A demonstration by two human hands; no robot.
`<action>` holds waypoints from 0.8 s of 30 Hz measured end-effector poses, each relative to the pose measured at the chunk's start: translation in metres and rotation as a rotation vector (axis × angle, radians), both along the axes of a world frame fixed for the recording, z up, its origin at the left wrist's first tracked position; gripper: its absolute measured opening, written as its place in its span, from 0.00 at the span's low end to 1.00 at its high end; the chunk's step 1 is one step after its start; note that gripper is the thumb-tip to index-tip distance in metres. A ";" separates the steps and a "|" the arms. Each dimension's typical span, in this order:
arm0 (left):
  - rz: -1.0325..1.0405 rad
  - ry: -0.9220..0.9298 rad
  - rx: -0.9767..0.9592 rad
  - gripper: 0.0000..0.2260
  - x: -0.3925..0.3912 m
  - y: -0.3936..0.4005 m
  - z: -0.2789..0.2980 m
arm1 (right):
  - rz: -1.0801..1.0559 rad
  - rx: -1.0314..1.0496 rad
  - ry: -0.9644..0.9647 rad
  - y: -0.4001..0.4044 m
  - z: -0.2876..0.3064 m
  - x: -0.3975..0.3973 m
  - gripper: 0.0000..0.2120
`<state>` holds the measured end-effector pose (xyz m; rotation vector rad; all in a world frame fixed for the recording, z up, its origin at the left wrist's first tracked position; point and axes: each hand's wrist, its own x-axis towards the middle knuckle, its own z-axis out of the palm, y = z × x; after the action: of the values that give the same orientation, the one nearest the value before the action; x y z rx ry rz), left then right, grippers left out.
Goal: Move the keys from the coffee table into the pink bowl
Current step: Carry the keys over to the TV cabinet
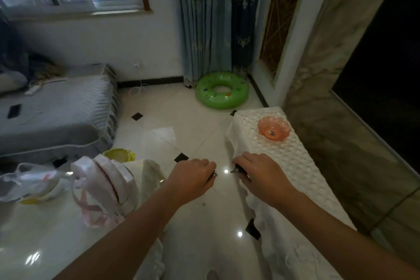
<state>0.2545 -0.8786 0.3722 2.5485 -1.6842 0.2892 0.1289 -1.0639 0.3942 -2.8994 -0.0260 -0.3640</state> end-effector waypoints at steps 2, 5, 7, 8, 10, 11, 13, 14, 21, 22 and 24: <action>-0.027 -0.014 -0.017 0.09 0.023 -0.013 0.006 | -0.023 0.025 -0.008 -0.007 -0.001 0.023 0.11; -0.040 -0.016 -0.037 0.09 0.052 -0.028 0.011 | -0.033 0.038 0.002 -0.016 -0.001 0.054 0.11; -0.044 -0.019 -0.049 0.09 0.073 -0.037 0.011 | -0.022 0.048 0.012 -0.025 -0.004 0.076 0.11; -0.043 -0.019 -0.048 0.09 0.083 -0.041 0.010 | -0.020 0.052 0.015 -0.030 -0.006 0.088 0.11; -0.030 -0.018 -0.039 0.09 0.104 -0.050 0.006 | -0.016 0.056 0.015 -0.041 -0.010 0.113 0.11; -0.025 -0.021 -0.034 0.09 0.115 -0.055 0.005 | -0.010 0.059 0.011 -0.047 -0.013 0.125 0.11; -0.034 -0.027 -0.023 0.08 0.136 -0.067 0.004 | 0.001 0.065 0.009 -0.061 -0.019 0.150 0.11; -0.042 -0.032 -0.016 0.08 0.146 -0.073 0.004 | 0.006 0.063 0.009 -0.068 -0.022 0.162 0.11; -0.065 -0.071 0.038 0.07 0.229 -0.130 0.026 | 0.050 0.097 -0.014 -0.129 -0.023 0.255 0.12; -0.061 -0.081 0.041 0.07 0.239 -0.138 0.029 | 0.064 0.091 -0.021 -0.138 -0.020 0.267 0.12; -0.048 -0.111 0.030 0.08 0.260 -0.156 0.035 | 0.086 0.068 -0.040 -0.158 -0.012 0.290 0.12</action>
<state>0.5142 -1.0345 0.4073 2.5531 -1.7981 0.4127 0.4184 -1.2217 0.3820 -2.8131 -0.1413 -0.4000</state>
